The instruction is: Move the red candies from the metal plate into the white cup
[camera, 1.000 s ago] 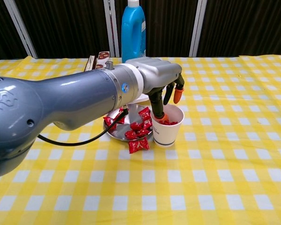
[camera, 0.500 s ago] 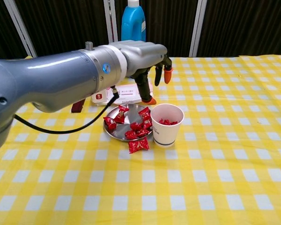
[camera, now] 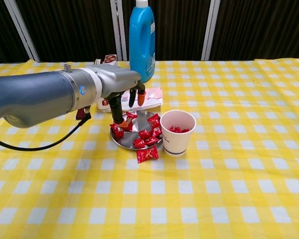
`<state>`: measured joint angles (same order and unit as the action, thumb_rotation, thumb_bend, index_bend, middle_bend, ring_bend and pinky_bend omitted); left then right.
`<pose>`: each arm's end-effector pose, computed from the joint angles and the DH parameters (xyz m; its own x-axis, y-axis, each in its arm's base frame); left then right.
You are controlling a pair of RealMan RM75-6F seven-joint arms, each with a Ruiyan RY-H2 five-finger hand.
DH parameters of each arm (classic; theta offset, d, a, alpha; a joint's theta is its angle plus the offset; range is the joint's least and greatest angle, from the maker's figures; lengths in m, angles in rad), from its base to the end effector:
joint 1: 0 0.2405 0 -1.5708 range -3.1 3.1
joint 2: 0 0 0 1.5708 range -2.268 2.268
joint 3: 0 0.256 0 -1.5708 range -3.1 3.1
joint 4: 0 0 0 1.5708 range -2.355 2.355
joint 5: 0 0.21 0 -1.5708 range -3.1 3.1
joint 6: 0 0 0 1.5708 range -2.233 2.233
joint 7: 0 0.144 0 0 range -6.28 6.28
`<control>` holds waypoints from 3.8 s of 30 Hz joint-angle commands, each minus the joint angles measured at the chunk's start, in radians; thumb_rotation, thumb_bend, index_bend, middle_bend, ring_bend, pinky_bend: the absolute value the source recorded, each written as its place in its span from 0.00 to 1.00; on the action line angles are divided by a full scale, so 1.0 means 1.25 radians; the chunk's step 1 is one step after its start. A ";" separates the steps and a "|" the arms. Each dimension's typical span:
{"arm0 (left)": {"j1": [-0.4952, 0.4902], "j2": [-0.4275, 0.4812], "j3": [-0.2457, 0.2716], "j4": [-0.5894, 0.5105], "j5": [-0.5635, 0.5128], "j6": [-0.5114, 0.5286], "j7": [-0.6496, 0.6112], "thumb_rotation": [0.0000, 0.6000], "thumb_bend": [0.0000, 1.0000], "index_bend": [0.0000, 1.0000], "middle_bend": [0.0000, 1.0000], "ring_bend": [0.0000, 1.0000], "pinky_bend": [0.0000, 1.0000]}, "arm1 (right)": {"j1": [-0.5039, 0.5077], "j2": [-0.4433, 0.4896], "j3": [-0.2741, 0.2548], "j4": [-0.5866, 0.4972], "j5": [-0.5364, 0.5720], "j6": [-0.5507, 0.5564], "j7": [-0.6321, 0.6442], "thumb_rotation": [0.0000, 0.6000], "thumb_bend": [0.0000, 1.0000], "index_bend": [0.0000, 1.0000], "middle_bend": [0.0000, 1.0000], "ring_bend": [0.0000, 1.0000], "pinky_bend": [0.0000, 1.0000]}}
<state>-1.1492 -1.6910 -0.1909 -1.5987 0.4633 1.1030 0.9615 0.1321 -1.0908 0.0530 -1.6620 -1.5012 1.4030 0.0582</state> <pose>-0.0351 0.3451 -0.0633 0.6881 0.2641 0.6759 0.7122 -0.4244 -0.5592 -0.2983 -0.1948 0.1528 0.3239 -0.0684 0.9436 -0.9457 -0.0539 0.3207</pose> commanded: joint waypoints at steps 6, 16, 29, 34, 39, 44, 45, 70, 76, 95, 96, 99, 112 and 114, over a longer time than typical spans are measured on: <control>-0.006 -0.047 0.025 0.042 -0.020 -0.010 0.017 1.00 0.24 0.33 0.34 0.87 0.93 | 0.000 0.002 -0.001 -0.001 -0.001 -0.001 0.004 1.00 0.36 0.00 0.00 0.00 0.00; -0.010 -0.090 0.019 0.100 -0.026 -0.018 0.016 1.00 0.24 0.35 0.35 0.87 0.93 | 0.001 0.002 0.000 -0.002 0.001 -0.002 0.007 1.00 0.36 0.00 0.00 0.00 0.00; -0.017 -0.156 0.001 0.180 0.013 -0.040 -0.010 1.00 0.26 0.39 0.40 0.87 0.93 | 0.002 0.003 0.000 -0.004 0.002 -0.006 0.008 1.00 0.36 0.00 0.00 0.00 0.00; -0.014 -0.177 0.006 0.204 0.012 -0.051 -0.009 1.00 0.28 0.44 0.45 0.87 0.93 | 0.002 0.004 0.000 -0.005 0.001 -0.005 0.010 1.00 0.36 0.00 0.00 0.00 0.00; -0.008 -0.186 0.011 0.220 0.019 -0.050 -0.007 1.00 0.38 0.57 0.61 0.87 0.94 | 0.001 0.005 -0.001 -0.005 0.001 -0.005 0.011 1.00 0.36 0.00 0.00 0.00 0.00; 0.005 -0.180 0.009 0.219 0.037 -0.035 -0.015 1.00 0.41 0.60 0.66 0.87 0.94 | 0.001 0.005 -0.001 -0.007 0.001 -0.005 0.010 1.00 0.36 0.00 0.00 0.00 0.00; 0.007 -0.178 0.009 0.218 0.039 -0.033 -0.016 1.00 0.41 0.60 0.66 0.87 0.94 | 0.001 0.005 -0.001 -0.007 0.001 -0.006 0.010 1.00 0.36 0.00 0.00 0.00 0.00; 0.002 -0.034 -0.078 -0.007 0.105 0.035 -0.001 1.00 0.41 0.59 0.66 0.87 0.94 | -0.001 0.002 -0.002 -0.006 -0.001 -0.001 0.003 1.00 0.36 0.00 0.00 0.00 0.00; -0.042 -0.076 -0.088 0.004 0.088 0.025 0.034 1.00 0.41 0.58 0.65 0.87 0.94 | -0.002 0.002 -0.002 -0.006 -0.003 0.002 0.006 1.00 0.36 0.00 0.00 0.00 0.00; -0.104 -0.125 -0.093 0.046 -0.003 0.035 0.111 1.00 0.30 0.42 0.47 0.87 0.94 | -0.002 0.005 -0.002 -0.004 -0.012 0.007 0.019 1.00 0.36 0.00 0.00 0.00 0.00; -0.101 -0.126 -0.094 0.045 0.009 0.036 0.097 1.00 0.30 0.42 0.46 0.87 0.94 | -0.002 0.004 -0.002 -0.003 -0.011 0.007 0.018 1.00 0.36 0.00 0.00 0.00 0.00; -0.096 -0.125 -0.094 0.043 0.031 0.038 0.075 1.00 0.30 0.41 0.43 0.87 0.94 | -0.002 0.004 -0.002 -0.004 -0.010 0.006 0.016 1.00 0.36 0.00 0.00 0.00 0.00; -0.045 -0.068 -0.071 0.021 0.083 0.057 0.021 1.00 0.28 0.35 0.36 0.86 0.94 | -0.003 0.003 -0.003 -0.003 -0.012 0.009 0.016 1.00 0.36 0.00 0.00 0.00 0.00; -0.043 -0.057 -0.068 0.019 0.059 0.057 0.035 1.00 0.26 0.34 0.34 0.86 0.94 | -0.003 0.003 -0.003 -0.003 -0.012 0.008 0.015 1.00 0.36 0.00 0.00 0.00 0.00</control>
<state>-1.2104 -1.7809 -0.2846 -1.5692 0.5648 1.1737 0.9869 0.1288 -1.0873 0.0495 -1.6659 -1.5158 1.4134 0.0769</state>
